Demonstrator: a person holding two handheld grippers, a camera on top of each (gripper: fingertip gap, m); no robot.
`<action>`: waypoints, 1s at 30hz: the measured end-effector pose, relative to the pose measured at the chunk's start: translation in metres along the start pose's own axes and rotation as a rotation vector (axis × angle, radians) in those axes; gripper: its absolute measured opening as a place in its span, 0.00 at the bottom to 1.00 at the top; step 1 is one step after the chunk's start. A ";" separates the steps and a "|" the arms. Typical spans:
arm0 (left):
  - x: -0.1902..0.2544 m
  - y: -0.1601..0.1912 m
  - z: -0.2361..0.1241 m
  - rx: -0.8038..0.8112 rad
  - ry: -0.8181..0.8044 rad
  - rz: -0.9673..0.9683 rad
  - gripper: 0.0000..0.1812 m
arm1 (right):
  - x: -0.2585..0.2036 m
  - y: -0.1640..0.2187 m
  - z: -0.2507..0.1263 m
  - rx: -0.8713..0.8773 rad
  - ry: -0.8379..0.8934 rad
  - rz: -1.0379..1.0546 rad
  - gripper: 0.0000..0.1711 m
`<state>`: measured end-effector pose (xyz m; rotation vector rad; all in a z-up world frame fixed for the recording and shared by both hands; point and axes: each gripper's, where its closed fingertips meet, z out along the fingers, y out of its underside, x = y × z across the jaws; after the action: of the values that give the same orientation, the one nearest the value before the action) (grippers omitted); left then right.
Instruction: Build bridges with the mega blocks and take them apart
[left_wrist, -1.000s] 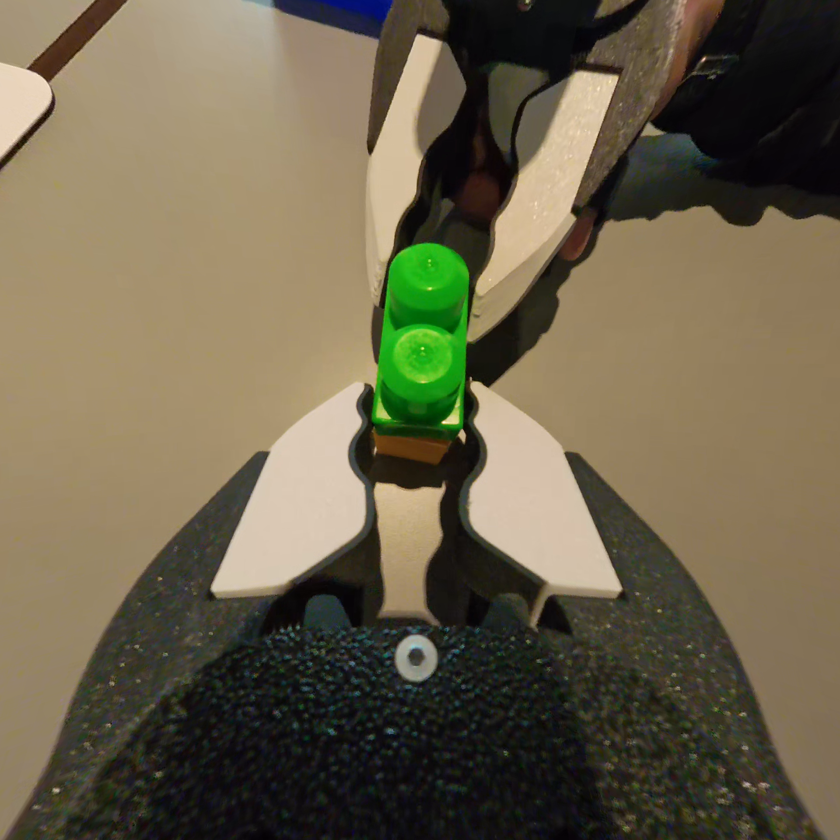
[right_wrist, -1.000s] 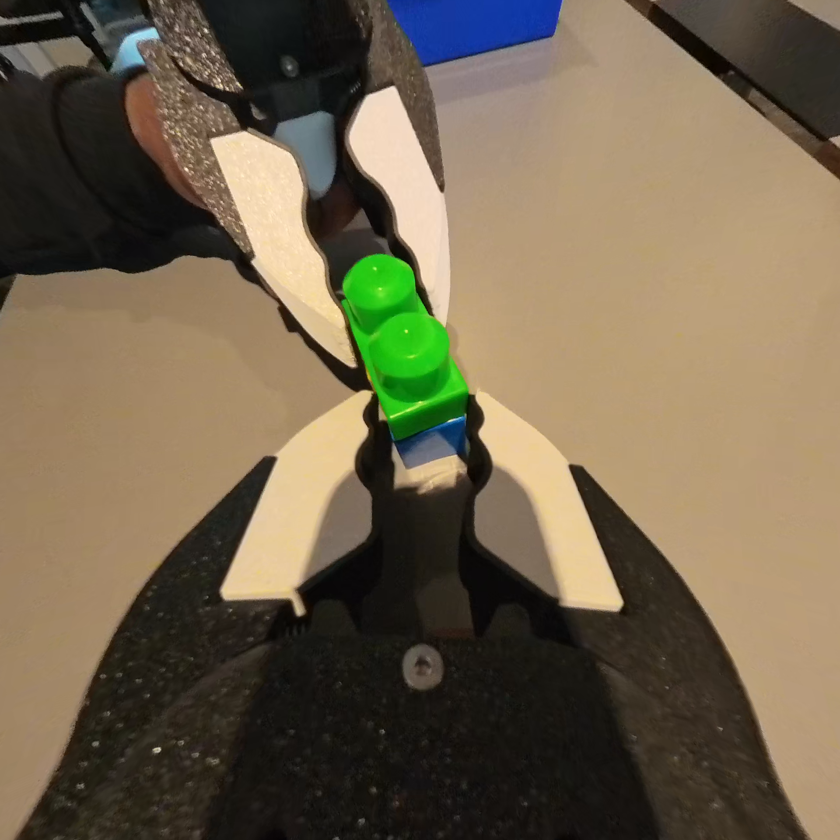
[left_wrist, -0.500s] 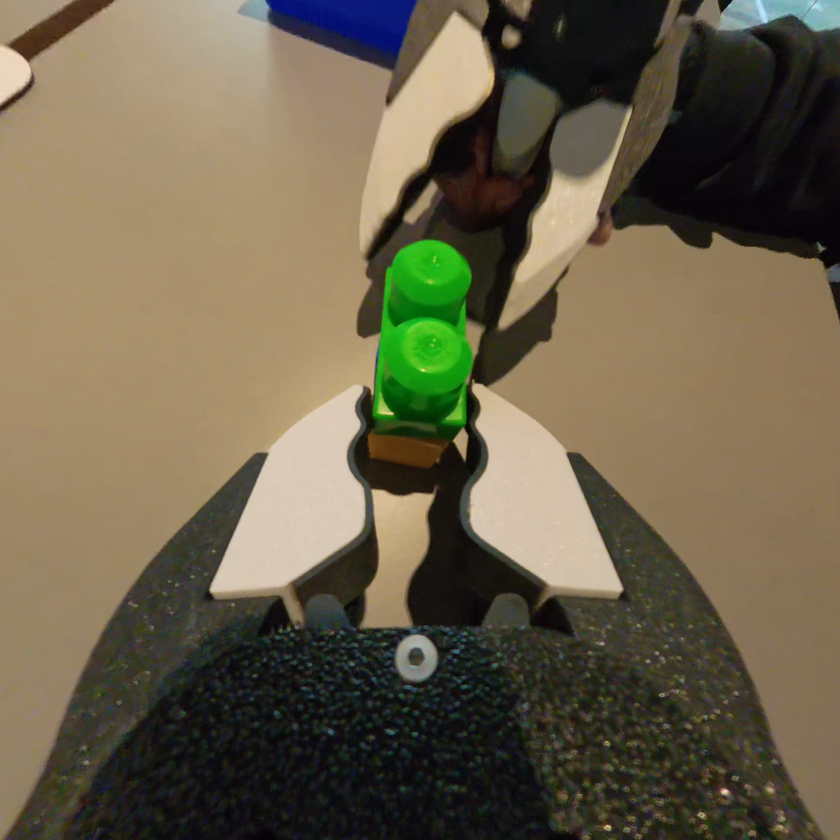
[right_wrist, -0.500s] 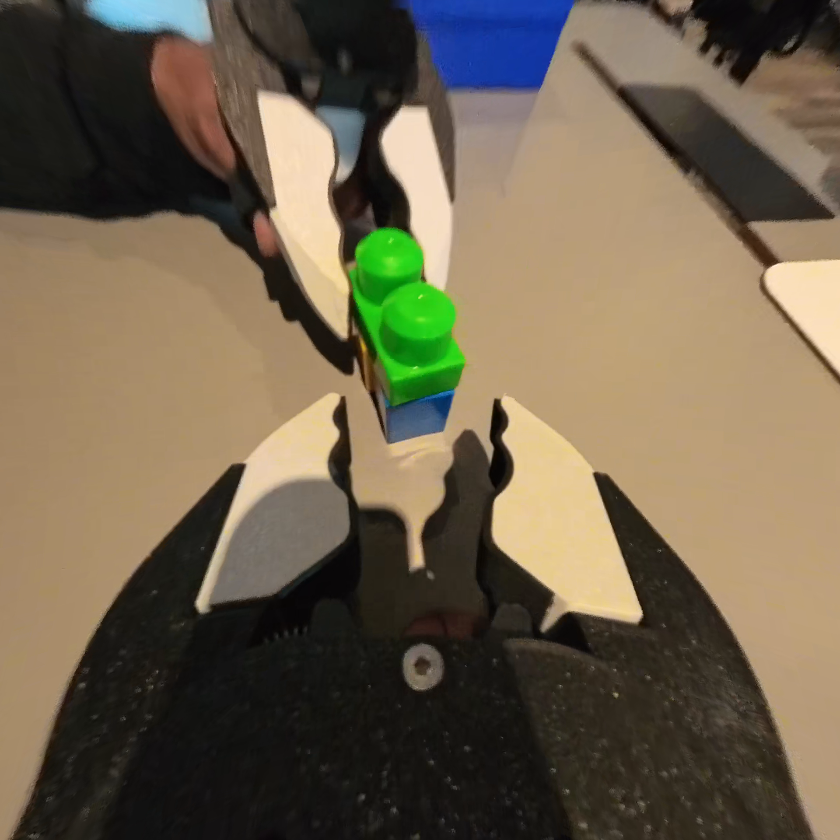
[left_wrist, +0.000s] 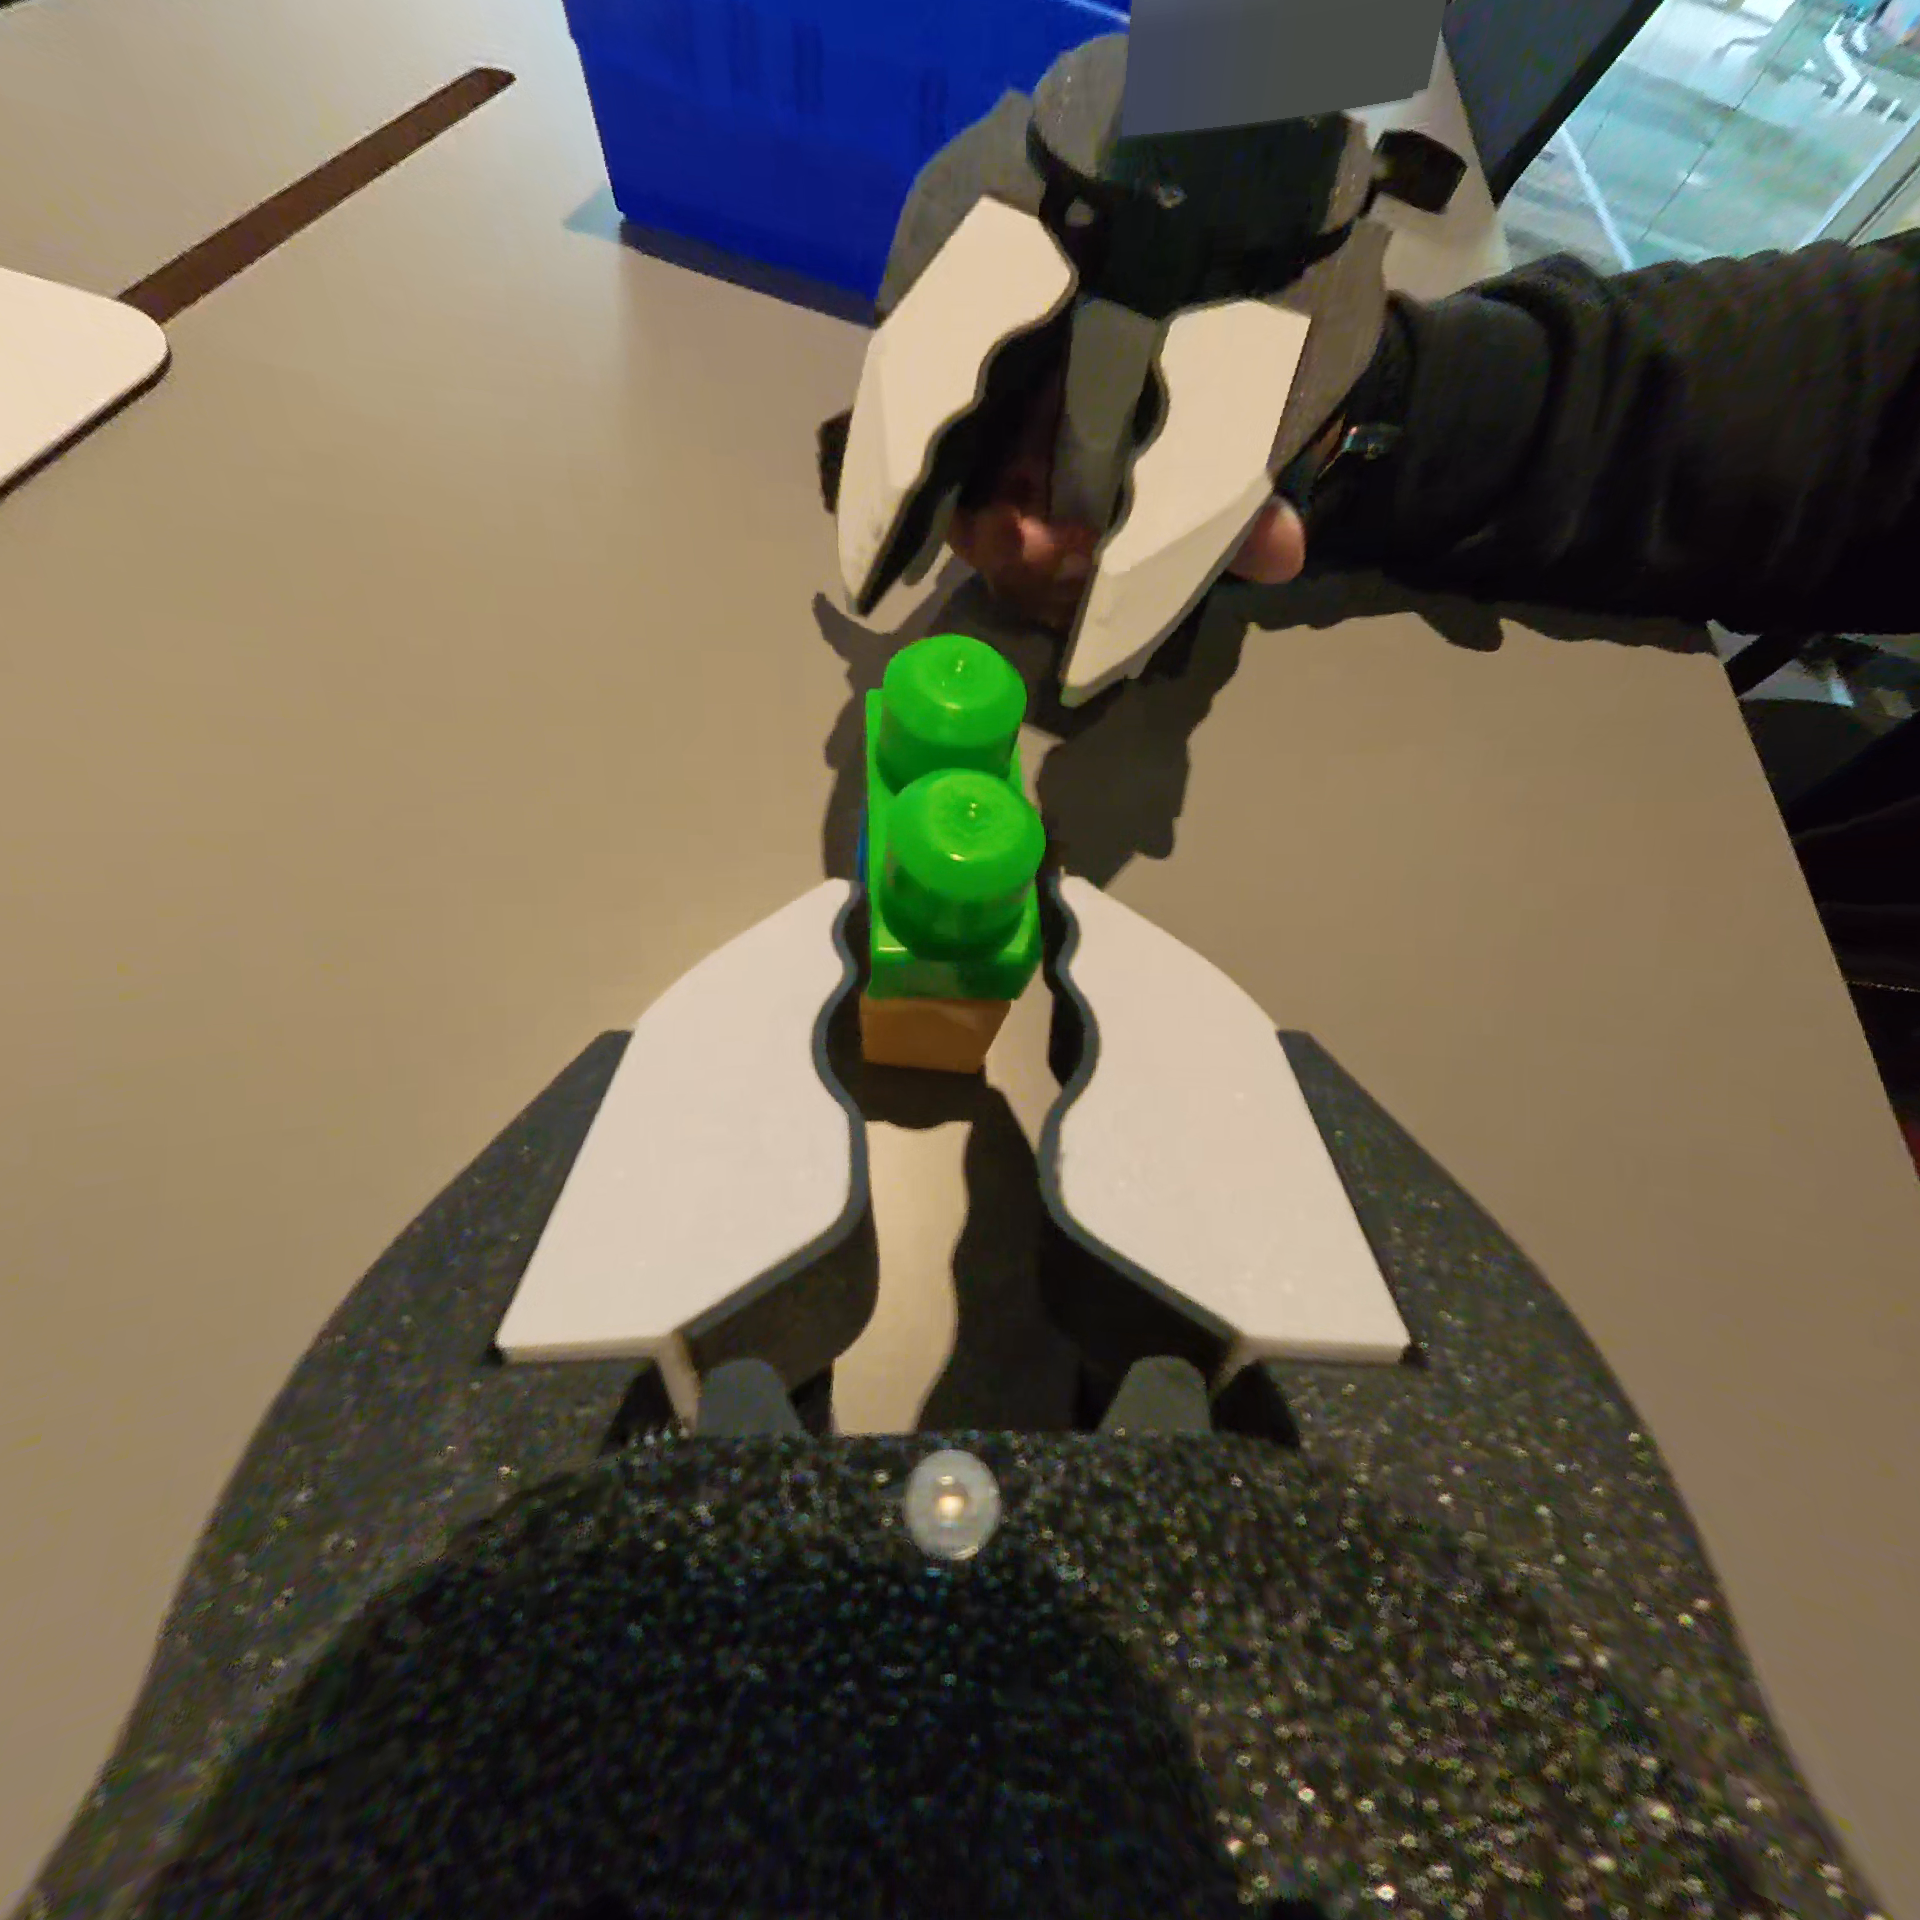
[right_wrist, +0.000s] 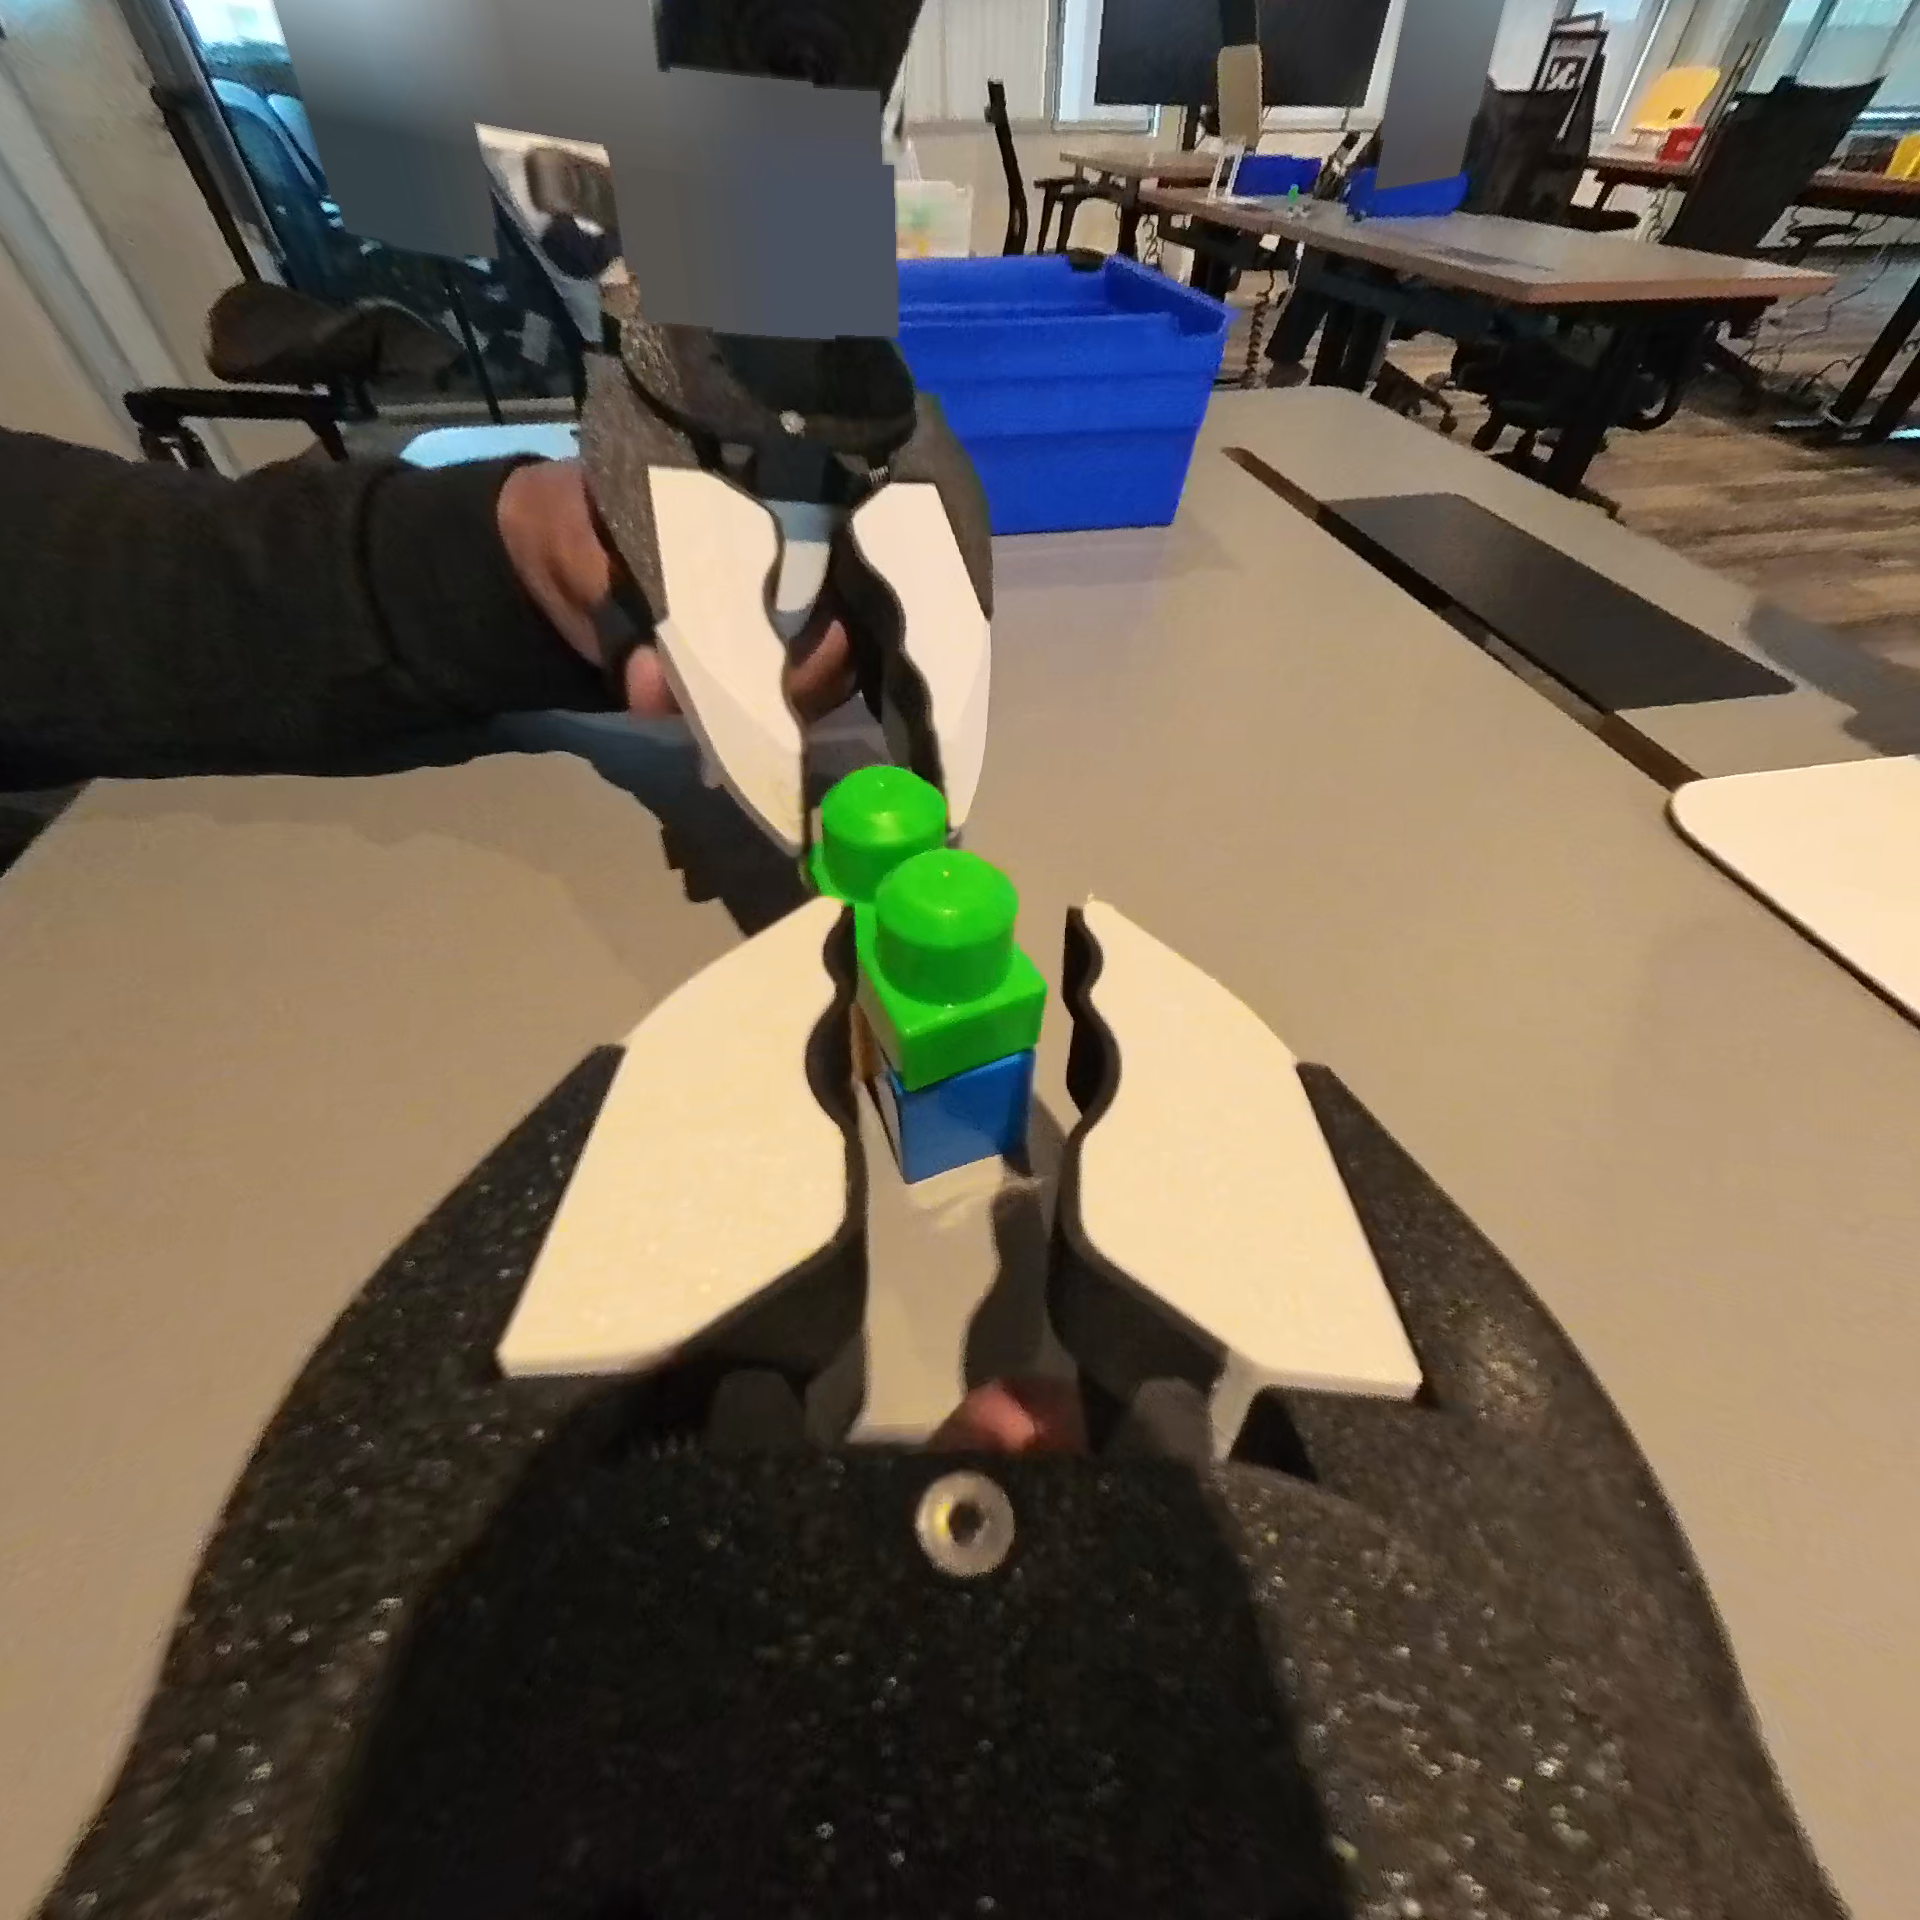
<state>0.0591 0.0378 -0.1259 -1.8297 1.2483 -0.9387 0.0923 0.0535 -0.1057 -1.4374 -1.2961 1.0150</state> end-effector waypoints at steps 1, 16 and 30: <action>0.000 0.001 0.001 -0.007 -0.005 0.007 0.16 | 0.000 0.002 0.002 -0.016 0.009 -0.008 0.22; 0.001 0.002 0.002 -0.020 -0.025 -0.020 0.15 | -0.002 0.014 0.009 -0.171 0.002 0.060 0.16; 0.000 0.003 0.003 -0.018 0.007 -0.026 0.15 | -0.002 0.016 0.009 -0.199 0.030 0.081 0.16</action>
<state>0.0604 0.0372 -0.1297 -1.8626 1.2432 -0.9513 0.0870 0.0521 -0.1236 -1.6607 -1.3561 0.9336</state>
